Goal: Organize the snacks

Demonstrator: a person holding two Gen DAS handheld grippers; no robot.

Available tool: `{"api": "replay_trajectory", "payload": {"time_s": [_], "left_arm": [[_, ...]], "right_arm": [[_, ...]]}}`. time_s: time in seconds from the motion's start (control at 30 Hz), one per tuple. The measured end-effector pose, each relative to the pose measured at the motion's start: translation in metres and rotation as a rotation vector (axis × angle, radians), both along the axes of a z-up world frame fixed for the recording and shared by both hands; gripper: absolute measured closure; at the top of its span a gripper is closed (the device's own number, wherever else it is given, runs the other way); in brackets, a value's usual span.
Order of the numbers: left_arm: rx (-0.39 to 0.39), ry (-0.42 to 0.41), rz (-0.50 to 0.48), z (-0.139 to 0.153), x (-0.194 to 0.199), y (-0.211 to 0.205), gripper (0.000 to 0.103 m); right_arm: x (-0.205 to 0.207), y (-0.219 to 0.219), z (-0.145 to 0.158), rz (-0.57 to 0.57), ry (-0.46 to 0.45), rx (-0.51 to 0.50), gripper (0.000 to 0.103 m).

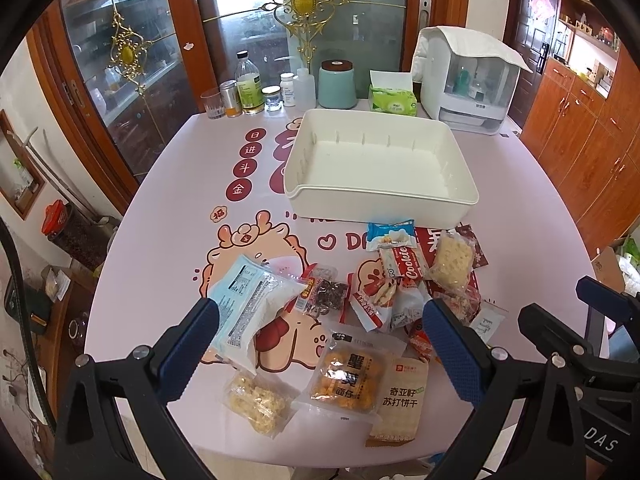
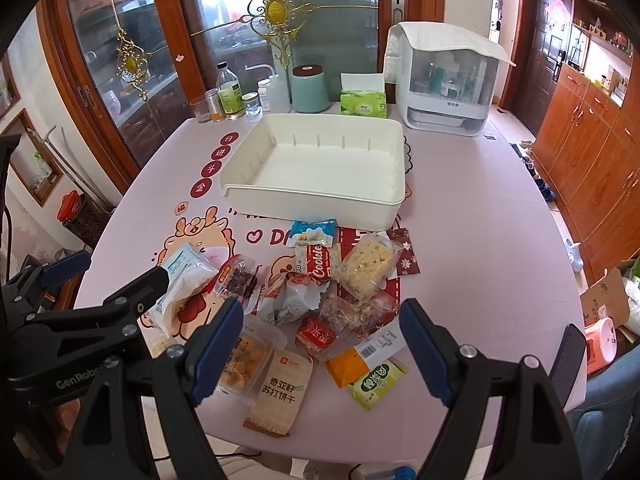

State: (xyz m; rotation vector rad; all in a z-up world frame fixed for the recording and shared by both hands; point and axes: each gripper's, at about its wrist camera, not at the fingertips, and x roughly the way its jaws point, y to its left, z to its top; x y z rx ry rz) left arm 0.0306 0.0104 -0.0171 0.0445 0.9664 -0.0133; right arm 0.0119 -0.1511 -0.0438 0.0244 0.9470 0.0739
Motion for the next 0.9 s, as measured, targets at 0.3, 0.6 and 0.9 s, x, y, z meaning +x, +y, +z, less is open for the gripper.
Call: {"api": "replay_trajectory", "payload": {"time_s": [0.3, 0.6, 0.9], "left_arm": [[-0.003, -0.006, 0.018, 0.001, -0.01, -0.001, 0.002], [0.026, -0.065, 0.125, 0.008, -0.027, 0.021, 0.002], [0.036, -0.116, 0.277, 0.018, -0.057, 0.053, 0.001]], "right_arm": [[-0.005, -0.004, 0.0, 0.025, -0.001, 0.016, 0.022], [-0.014, -0.011, -0.002, 0.074, 0.004, 0.019, 0.022], [-0.021, -0.01, -0.01, 0.174, 0.023, 0.033, 0.022]]}}
